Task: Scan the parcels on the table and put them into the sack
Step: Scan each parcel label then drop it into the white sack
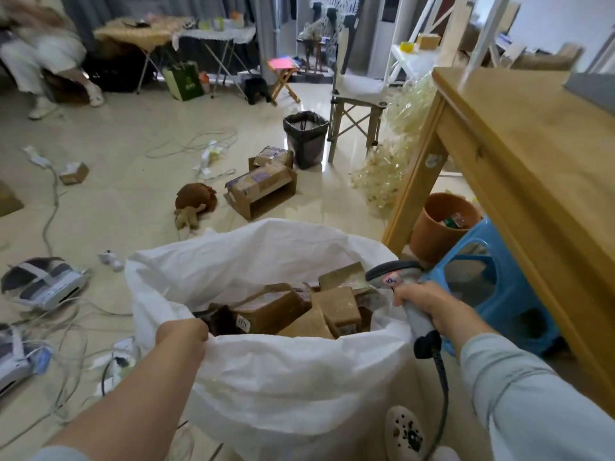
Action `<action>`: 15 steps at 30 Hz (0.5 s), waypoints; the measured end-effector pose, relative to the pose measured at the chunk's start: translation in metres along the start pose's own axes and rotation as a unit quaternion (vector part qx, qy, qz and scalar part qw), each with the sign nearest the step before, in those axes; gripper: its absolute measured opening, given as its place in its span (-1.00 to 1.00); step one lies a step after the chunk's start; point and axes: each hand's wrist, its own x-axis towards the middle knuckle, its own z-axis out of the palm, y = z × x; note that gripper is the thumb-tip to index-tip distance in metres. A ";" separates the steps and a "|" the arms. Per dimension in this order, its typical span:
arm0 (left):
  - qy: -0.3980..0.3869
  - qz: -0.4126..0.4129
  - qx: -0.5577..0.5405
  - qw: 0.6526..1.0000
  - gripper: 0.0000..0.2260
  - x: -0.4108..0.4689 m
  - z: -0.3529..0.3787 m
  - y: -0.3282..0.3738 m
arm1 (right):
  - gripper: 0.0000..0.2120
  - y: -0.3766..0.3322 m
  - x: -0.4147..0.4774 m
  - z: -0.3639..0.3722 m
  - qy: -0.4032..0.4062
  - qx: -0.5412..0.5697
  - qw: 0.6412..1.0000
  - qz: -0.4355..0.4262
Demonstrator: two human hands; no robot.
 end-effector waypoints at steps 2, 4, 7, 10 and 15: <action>0.023 -0.020 -0.018 0.999 -0.55 -0.003 -0.004 0.013 | -0.66 -0.001 -0.001 0.003 -0.002 0.013 1.000 -0.004; 0.069 0.023 -0.056 0.996 -0.55 -0.023 -0.008 0.030 | -0.59 -0.004 -0.004 0.003 0.000 0.042 0.999 -0.006; 0.088 0.081 -0.110 0.987 -0.53 -0.067 -0.007 0.058 | -0.41 -0.009 -0.006 -0.009 0.020 0.120 0.992 -0.011; 0.065 0.145 -0.156 0.975 -0.48 -0.082 -0.013 0.096 | -0.51 -0.021 -0.018 -0.024 0.059 0.201 0.977 -0.037; 0.089 0.267 -0.206 0.937 -0.88 -0.103 -0.057 0.148 | -0.50 -0.050 -0.035 -0.038 0.090 0.251 0.956 -0.120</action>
